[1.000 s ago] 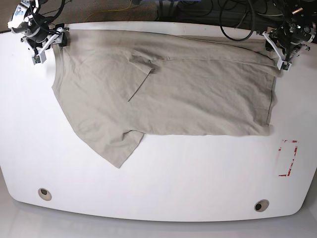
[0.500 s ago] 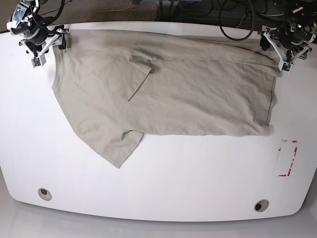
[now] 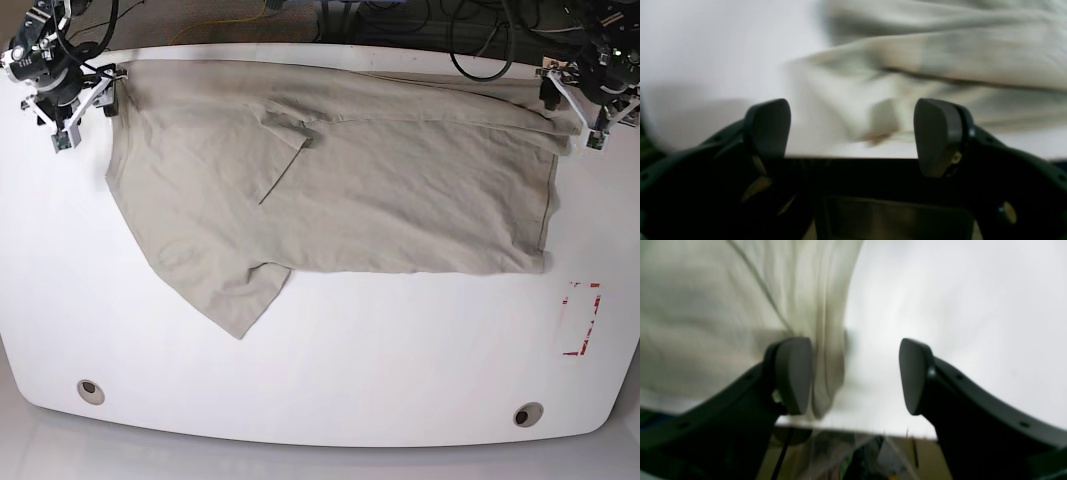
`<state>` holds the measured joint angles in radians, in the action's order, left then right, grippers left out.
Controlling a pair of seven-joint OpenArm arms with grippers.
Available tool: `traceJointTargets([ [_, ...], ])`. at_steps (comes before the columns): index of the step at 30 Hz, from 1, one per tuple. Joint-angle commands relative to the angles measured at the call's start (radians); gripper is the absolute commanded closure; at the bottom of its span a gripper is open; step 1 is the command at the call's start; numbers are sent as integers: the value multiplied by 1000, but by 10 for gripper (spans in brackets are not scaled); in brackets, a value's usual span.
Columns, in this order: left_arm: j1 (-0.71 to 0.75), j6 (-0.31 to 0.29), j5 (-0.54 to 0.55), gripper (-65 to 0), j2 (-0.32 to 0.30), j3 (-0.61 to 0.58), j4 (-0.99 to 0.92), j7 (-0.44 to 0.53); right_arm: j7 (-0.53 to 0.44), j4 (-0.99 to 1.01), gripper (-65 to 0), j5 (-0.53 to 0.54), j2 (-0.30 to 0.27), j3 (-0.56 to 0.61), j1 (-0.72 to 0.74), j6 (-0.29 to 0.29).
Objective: Layout the t-shirt on the table in an organized manner, then fold the t-shirt properly
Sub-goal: 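Drag the held edge with both grippers away from the shirt's hem, then reach both grippers to the hem corners and grasp them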
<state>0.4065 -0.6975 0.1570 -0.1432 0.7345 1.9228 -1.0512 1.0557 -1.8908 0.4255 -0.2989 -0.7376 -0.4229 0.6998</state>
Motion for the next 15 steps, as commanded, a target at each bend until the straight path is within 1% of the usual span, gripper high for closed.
traceJointTargets([
  [1,-34,-1,8,-543,-17,10,20,10,-18,-20,-395,11,-19,-6,34,-2],
  [6,-108,-1,3,-542,-25,13,20,10,-16,-16,-395,5,-19,2,112,-2],
  [8,-139,-1,3,-542,-42,7,20,10,-16,-3,-395,-21,-19,14,154,-2],
  [13,-266,-1,-3,-542,-63,-25,17,10,-16,70,-395,-155,-15,94,296,-2],
  [15,-312,-1,-24,-542,-66,-39,16,10,-16,109,-395,-190,-12,111,352,-2],
])
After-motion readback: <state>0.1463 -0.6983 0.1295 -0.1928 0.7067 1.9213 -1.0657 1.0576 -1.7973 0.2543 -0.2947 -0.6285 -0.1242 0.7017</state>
